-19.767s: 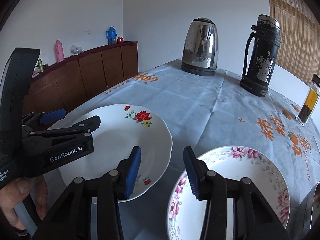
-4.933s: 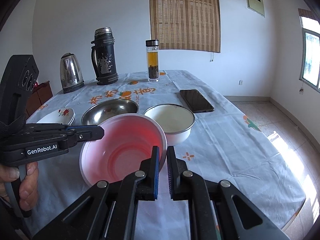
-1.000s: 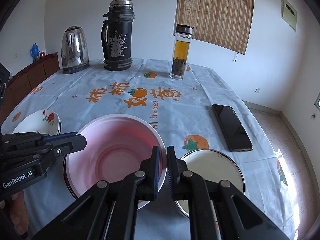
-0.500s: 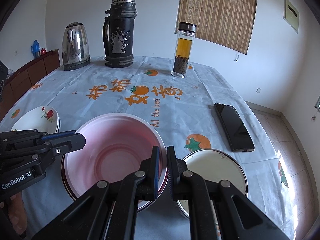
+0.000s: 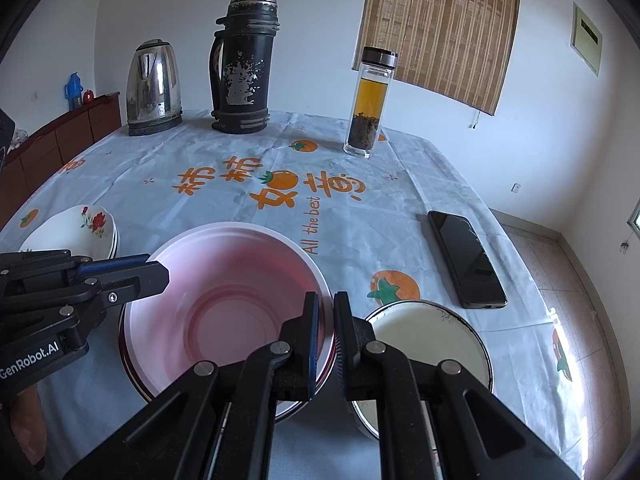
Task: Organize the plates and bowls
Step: 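Settle the pink bowl inside the steel bowl and open the gripper, then move the right gripper to the cream enamel bowl and grasp its rim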
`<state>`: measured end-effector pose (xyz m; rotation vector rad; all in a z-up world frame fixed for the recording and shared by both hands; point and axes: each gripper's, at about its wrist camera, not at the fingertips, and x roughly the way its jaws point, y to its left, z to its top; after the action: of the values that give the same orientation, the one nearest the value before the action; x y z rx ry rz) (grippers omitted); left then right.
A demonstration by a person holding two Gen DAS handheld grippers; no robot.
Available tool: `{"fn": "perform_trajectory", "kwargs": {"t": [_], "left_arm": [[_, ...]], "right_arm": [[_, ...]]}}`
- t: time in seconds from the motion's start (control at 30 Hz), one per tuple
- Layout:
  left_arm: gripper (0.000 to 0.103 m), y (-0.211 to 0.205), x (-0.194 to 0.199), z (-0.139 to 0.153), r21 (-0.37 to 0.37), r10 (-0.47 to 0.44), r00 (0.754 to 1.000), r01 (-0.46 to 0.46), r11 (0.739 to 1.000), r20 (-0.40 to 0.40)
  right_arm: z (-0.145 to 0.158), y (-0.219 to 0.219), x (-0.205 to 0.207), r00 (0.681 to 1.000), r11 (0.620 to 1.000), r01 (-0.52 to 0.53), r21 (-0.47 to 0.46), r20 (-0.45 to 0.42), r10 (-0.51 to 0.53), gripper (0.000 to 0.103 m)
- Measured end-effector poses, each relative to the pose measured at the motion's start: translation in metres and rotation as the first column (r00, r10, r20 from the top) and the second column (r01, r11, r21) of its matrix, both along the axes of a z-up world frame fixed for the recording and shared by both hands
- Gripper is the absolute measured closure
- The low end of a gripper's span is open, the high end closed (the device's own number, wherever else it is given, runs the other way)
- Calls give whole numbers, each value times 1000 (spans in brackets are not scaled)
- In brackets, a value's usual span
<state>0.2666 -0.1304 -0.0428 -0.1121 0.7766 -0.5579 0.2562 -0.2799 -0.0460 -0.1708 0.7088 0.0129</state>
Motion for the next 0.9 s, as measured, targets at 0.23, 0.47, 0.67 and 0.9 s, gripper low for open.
{"fn": "perform_trajectory", "kwargs": {"t": [0.23, 0.47, 0.67, 0.9], "left_arm": [[96, 0, -1, 0, 4, -2, 1000, 2, 1000, 5], [93, -1, -4, 1, 11, -1, 1000, 1, 1000, 15], [85, -2, -7, 1, 11, -7, 1000, 6, 1000, 31], [35, 4, -14, 8, -13, 13, 998, -13, 1000, 61]], "right_arm": [[0, 0, 0, 1000, 1000, -7, -5, 2, 7, 94], [0, -1, -1, 1000, 1000, -12, 8, 6, 12, 94], [-1, -2, -2, 1000, 1000, -16, 23, 8, 16, 94], [1, -3, -9, 999, 998, -33, 54, 28, 31, 50]]}}
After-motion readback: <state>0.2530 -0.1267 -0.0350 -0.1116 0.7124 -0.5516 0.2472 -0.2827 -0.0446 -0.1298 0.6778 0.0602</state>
